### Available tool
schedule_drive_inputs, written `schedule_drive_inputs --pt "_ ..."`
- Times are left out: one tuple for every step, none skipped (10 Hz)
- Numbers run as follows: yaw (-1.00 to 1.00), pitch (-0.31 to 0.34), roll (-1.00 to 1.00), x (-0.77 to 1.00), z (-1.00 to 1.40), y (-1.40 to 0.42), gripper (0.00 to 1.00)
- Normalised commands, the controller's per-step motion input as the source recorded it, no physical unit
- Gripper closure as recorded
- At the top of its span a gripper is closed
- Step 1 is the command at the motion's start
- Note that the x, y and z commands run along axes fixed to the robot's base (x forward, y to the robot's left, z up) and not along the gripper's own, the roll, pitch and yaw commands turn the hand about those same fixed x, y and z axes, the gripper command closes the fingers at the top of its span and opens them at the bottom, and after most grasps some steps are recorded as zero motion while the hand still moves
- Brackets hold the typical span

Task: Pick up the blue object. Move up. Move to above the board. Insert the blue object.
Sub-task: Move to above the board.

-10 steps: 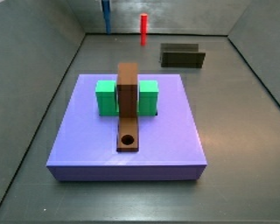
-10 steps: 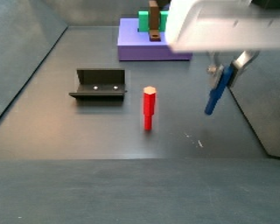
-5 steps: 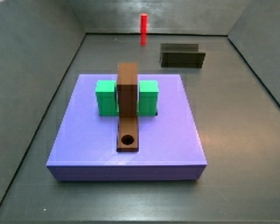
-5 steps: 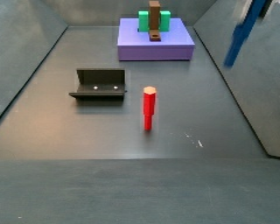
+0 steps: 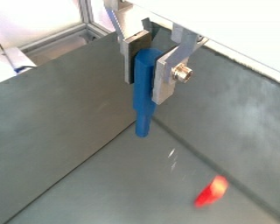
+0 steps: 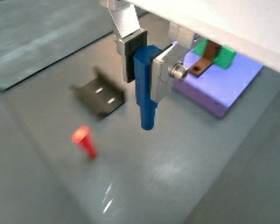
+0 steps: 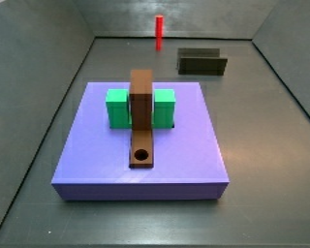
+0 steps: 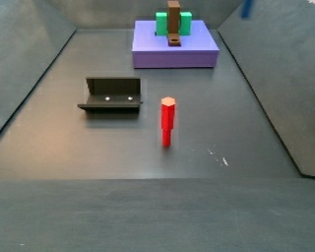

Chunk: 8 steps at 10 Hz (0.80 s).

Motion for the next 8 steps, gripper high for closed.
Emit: schedule_drive_inputs --pt "-0.16 0.212 -0.05 0.38 0.15 -1.4 1.0" --pt "-0.07 0.163 -0.04 0.39 0.15 -1.4 1.0" --pt "-0.03 0.151 -0.02 0.4 0.15 -1.4 1.0" --pt "-0.01 0.147 -0.01 0.41 0.16 -1.4 1.0" --pt "0.0 0.143 -0.03 0.42 0.16 -1.4 1.0" --pt "0.0 0.142 0.0 0.44 0.16 -1.4 1.0" --pt "0.01 0.147 0.01 0.46 0.17 -1.4 1.0" --pt "0.01 0.154 0.01 0.48 0.17 -1.4 1.0"
